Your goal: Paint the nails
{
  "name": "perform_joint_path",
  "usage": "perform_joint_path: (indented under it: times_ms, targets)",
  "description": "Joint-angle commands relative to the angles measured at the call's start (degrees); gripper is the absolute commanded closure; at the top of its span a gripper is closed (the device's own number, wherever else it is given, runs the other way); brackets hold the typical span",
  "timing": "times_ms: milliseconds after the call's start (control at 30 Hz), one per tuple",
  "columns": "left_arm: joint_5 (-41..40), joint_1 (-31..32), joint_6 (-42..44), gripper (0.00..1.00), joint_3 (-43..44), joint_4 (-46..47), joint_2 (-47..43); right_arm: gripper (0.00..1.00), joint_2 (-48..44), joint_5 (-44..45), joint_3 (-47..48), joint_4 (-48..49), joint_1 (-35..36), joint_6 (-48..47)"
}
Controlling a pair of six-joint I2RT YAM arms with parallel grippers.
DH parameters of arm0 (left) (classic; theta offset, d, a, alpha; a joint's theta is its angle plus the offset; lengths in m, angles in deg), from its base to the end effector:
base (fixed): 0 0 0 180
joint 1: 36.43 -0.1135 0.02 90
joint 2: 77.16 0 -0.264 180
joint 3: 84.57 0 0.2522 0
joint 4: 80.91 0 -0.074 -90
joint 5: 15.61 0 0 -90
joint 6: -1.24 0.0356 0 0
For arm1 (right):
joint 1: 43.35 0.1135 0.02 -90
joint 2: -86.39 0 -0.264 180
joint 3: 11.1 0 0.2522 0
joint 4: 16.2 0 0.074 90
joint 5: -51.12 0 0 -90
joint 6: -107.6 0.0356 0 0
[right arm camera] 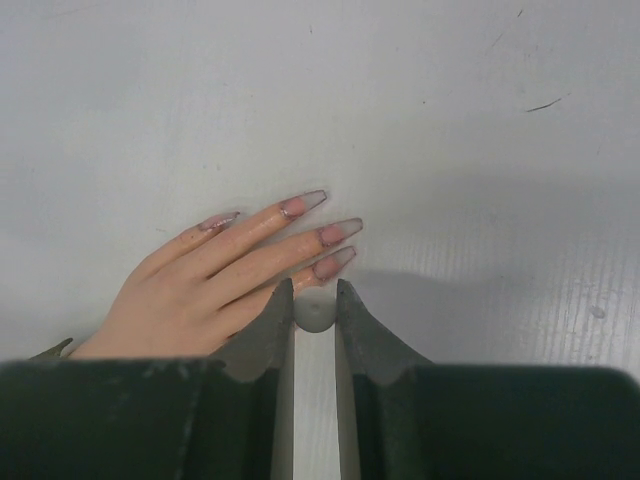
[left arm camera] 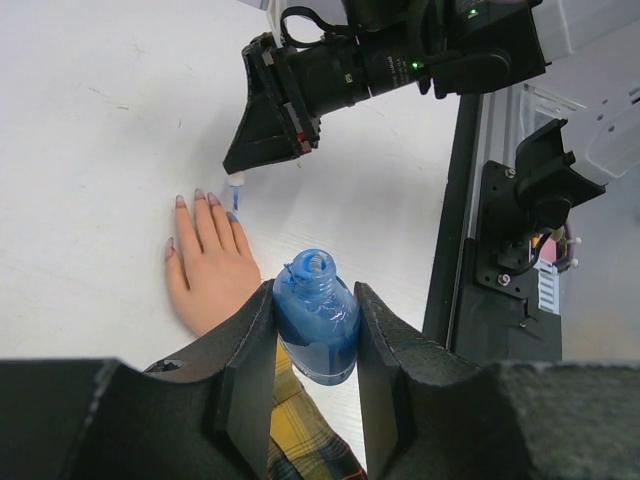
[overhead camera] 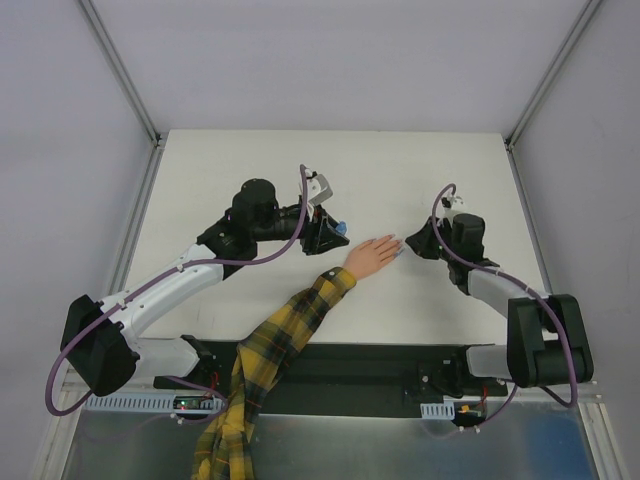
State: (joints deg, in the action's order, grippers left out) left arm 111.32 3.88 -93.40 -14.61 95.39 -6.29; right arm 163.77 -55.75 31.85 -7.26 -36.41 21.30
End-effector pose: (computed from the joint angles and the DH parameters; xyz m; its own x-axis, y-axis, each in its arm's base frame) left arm 0.2056 -0.2025 0.3507 -0.1399 0.0339 -0.9896 0.9657 0.2256 -0.1288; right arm 0.2647 0.0426 0.1820 -0.4506 0.0074 -0.8927 -0.3473 0.9197 0.1829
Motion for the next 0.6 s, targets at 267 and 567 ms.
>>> perform_joint_path:
  times_ms: [267,567]
  targets:
    - [0.8,0.6,1.2,1.00,0.0,1.5,-0.9,1.00,0.4,-3.6,0.4,5.5,-0.3,1.0]
    - [0.7,0.7,1.5,1.00,0.1,1.2,-1.0,0.99,2.2,-4.2,0.8,6.7,-0.3,1.6]
